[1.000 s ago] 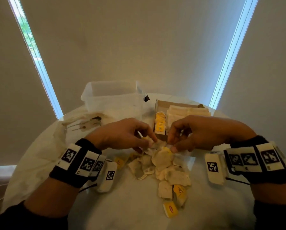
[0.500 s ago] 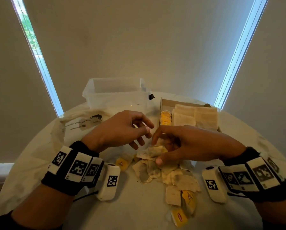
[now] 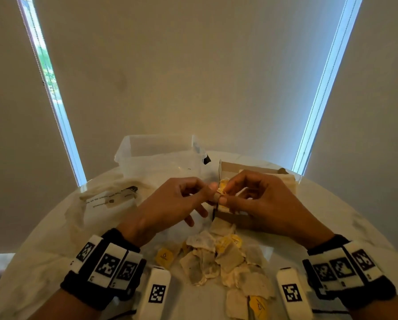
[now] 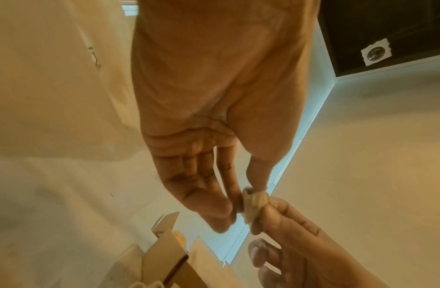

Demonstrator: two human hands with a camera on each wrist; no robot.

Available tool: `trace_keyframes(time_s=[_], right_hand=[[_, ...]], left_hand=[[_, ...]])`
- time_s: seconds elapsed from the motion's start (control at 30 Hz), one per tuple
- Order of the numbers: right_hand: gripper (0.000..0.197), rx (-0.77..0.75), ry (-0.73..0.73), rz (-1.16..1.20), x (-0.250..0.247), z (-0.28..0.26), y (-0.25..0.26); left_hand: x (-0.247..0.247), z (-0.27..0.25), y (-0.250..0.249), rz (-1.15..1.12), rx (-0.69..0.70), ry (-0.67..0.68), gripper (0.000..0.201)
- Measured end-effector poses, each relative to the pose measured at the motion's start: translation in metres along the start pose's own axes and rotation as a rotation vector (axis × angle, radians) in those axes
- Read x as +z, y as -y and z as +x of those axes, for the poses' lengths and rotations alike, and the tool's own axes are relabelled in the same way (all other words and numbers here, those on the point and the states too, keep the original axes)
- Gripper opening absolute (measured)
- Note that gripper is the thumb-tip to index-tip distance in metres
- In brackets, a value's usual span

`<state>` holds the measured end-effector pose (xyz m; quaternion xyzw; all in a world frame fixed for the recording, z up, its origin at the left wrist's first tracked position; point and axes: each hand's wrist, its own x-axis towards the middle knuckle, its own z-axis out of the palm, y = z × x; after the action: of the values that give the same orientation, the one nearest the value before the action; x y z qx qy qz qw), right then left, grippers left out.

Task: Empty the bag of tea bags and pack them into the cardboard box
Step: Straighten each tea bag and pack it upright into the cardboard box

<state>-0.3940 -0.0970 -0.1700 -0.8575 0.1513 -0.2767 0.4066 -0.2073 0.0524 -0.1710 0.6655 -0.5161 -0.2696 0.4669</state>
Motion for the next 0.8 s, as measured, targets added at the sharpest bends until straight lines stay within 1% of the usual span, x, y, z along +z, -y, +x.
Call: trace_keyframes(time_s=[0.1, 0.2, 0.27, 0.37, 0.47, 0.57, 0.67, 0.7, 0.8], right_hand=[[0.028, 0.009, 0.031, 0.017, 0.001, -0.002, -0.001], [0.037, 0.016, 0.041, 0.083, 0.002, -0.003, 0.0], [0.035, 0.027, 0.005, 0.095, 0.002, -0.002, 0.002], [0.023, 0.011, -0.023, 0.02, 0.003, 0.0, -0.001], [0.015, 0.014, -0.048, 0.015, 0.003, 0.0, -0.005], [0.015, 0.037, -0.07, 0.022, 0.002, 0.001, -0.008], [0.025, 0.067, -0.043, 0.05, 0.005, 0.001, -0.006], [0.026, 0.067, -0.037, 0.046, 0.006, 0.001, -0.006], [0.016, 0.052, -0.073, 0.035, 0.006, 0.001, -0.007]], left_hand=[[0.0, 0.0, 0.002, -0.025, 0.034, -0.052, 0.023], [0.0, -0.001, 0.004, -0.046, 0.053, -0.065, 0.019], [0.002, -0.002, 0.005, -0.036, 0.073, -0.066, 0.018], [0.005, -0.002, 0.006, -0.045, 0.094, -0.074, 0.016], [0.006, -0.001, 0.01, -0.095, 0.085, -0.101, 0.018], [0.006, 0.0, 0.012, -0.137, 0.062, -0.123, 0.022], [0.007, 0.001, 0.013, -0.163, 0.05, -0.115, 0.022], [0.007, 0.001, 0.013, -0.168, 0.046, -0.11, 0.022], [0.007, 0.002, 0.013, -0.166, 0.029, -0.108, 0.023]])
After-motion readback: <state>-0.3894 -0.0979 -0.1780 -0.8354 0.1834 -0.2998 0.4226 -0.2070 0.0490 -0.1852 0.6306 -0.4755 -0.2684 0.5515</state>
